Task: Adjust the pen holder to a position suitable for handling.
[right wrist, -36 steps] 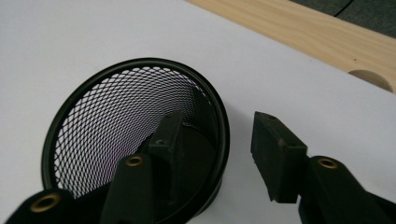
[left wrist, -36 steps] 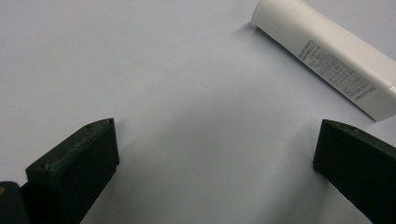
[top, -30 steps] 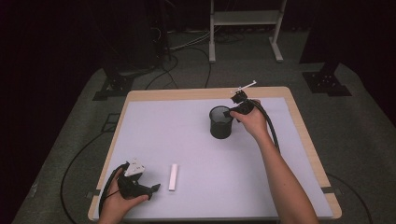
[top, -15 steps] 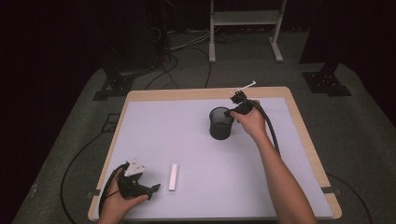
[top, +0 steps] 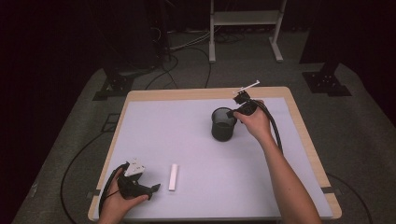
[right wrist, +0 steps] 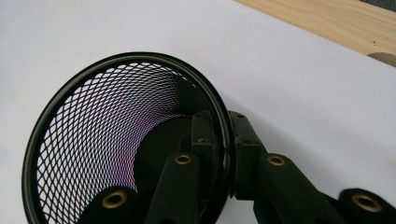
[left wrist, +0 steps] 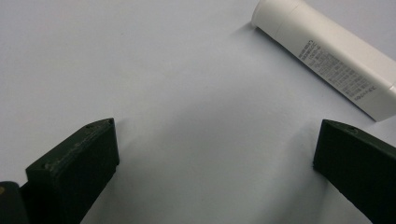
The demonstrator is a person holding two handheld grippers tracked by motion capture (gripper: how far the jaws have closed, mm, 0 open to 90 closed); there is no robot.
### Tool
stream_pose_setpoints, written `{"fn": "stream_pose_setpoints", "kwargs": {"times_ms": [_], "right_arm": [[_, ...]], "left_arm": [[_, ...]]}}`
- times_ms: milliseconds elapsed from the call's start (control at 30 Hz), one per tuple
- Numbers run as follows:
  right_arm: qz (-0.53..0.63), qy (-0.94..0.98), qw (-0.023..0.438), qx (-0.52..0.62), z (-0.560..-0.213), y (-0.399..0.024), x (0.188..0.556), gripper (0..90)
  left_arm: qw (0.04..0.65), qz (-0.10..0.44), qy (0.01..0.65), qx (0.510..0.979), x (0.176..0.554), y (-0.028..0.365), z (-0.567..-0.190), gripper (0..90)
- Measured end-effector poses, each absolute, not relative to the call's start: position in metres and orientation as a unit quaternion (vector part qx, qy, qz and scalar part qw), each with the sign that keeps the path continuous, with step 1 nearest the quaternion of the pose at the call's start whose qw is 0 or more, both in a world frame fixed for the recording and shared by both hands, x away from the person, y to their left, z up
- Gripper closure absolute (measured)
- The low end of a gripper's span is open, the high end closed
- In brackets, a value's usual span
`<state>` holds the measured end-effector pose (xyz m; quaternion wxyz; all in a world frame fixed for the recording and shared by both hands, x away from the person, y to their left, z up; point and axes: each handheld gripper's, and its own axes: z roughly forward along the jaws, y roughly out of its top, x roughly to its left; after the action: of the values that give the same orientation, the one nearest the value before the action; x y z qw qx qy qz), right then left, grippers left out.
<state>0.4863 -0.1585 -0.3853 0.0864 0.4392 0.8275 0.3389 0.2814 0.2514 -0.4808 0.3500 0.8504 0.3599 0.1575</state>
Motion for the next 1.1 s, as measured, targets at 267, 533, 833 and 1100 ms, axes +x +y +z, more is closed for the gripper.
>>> {"fn": "stream_pose_setpoints", "kwargs": {"times_ms": [267, 533, 833, 1100], "right_arm": [[0.34, 0.838, 0.081, 0.419, -0.376, -0.158, 0.468, 81.6], [0.349, 0.844, 0.074, 0.401, -0.369, -0.155, 0.45, 81.6], [0.347, 0.855, 0.066, 0.38, -0.368, -0.144, 0.432, 81.6], [0.344, 0.863, 0.058, 0.366, -0.369, -0.137, 0.422, 81.6]], "left_arm": [[0.349, 0.158, 0.359, 0.851, 0.281, 0.251, -0.481, 0.0], [0.35, 0.158, 0.359, 0.851, 0.281, 0.251, -0.481, 0.0], [0.349, 0.158, 0.359, 0.851, 0.281, 0.252, -0.481, 0.0], [0.349, 0.159, 0.358, 0.852, 0.282, 0.252, -0.481, 0.0]]}}
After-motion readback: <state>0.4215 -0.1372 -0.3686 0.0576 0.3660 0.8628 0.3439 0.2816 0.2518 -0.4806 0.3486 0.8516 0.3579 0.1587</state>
